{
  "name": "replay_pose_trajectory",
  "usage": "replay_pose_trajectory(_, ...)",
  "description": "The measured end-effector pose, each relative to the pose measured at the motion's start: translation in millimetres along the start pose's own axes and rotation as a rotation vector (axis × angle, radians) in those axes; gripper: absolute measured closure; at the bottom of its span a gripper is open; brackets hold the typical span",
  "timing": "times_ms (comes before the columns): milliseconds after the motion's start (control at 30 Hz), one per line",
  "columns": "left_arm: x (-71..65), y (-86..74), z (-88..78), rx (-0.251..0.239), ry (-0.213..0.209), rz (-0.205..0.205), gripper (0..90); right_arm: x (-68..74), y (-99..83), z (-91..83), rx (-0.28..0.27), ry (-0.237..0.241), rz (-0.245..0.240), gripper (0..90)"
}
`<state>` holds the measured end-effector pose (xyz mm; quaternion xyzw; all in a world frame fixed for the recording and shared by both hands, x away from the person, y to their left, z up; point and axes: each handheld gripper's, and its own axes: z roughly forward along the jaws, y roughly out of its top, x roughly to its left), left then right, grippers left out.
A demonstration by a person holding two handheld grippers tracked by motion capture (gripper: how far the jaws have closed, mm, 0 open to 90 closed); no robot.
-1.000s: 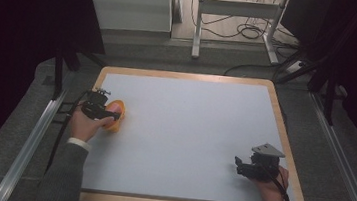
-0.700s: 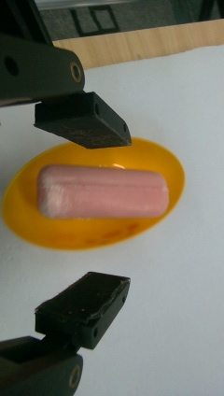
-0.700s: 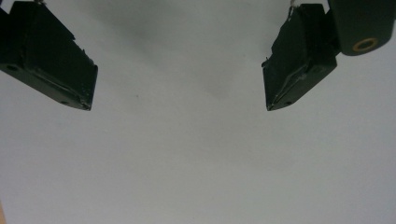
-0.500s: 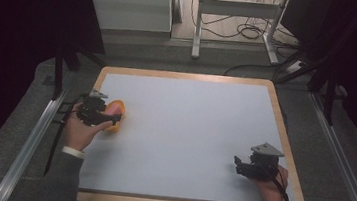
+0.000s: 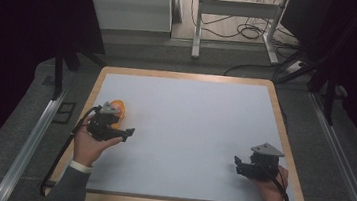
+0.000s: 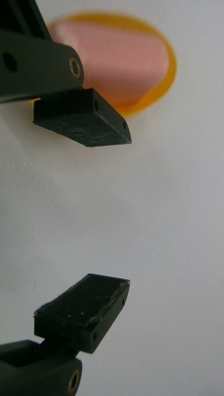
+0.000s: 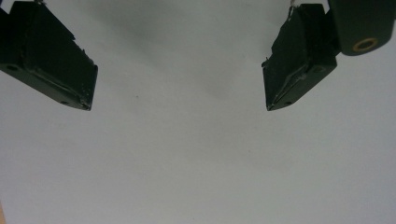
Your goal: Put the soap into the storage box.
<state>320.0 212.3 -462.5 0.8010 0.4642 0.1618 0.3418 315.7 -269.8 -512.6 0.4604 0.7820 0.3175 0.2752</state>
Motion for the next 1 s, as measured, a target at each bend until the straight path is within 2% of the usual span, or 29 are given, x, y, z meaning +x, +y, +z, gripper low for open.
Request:
replay_pose_trajectory(200, -14.1, -15.2, 10.1, -0.005, -0.043, 0.015, 25.3, 0.0, 0.2, -0.5, -0.003, 0.001, 0.0, 9.9)
replay_pose_trajectory(367, -21.6, -28.6, 16.8, 0.018, -0.034, 0.027, 25.3, -0.1, 0.4, -1.0, -0.006, 0.001, 0.002, 9.9)
replay_pose_trajectory(433, -23.0, -34.4, 18.7, 0.01, -0.047, 0.019, 25.3, -0.1, 0.6, -1.3, -0.007, 0.001, 0.002, 9.9)
replay_pose_trajectory(533, -24.0, -40.3, 21.1, 0.008, -0.062, 0.018, 25.2, -0.2, 0.7, -1.5, -0.01, -0.002, 0.002, 9.9)
replay_pose_trajectory(933, -19.8, -46.4, 19.2, -0.011, -0.09, 0.007, 24.8, -1.4, 2.7, -5.8, -0.037, -0.009, 0.005, 9.9)
replay_pose_trajectory(1000, -18.4, -47.3, 18.4, -0.018, -0.114, -0.004, 24.7, -1.2, 3.0, -6.0, -0.039, -0.012, 0.004, 9.9)
